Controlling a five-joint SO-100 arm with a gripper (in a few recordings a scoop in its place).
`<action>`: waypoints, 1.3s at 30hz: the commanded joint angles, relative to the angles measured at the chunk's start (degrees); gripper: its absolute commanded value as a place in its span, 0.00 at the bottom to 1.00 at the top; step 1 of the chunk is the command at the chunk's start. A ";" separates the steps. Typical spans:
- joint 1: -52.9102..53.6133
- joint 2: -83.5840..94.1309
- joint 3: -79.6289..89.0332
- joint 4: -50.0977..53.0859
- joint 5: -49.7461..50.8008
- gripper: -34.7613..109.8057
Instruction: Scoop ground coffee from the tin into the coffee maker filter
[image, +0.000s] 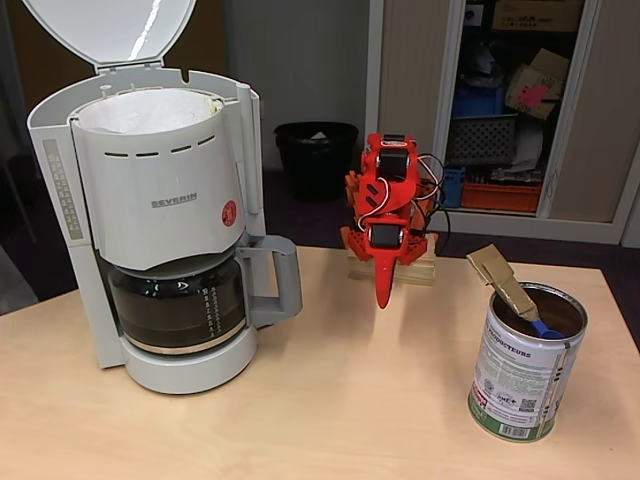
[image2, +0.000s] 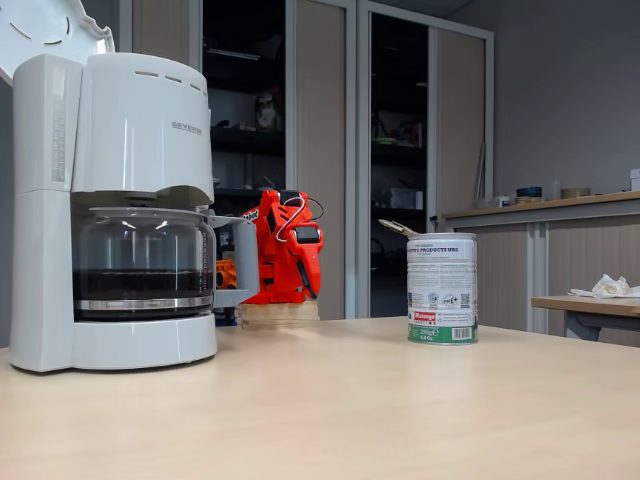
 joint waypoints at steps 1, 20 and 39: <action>-0.62 0.70 0.35 0.70 0.53 0.24; -0.62 0.70 0.35 0.70 0.53 0.24; 1.32 0.70 0.35 0.70 0.62 0.24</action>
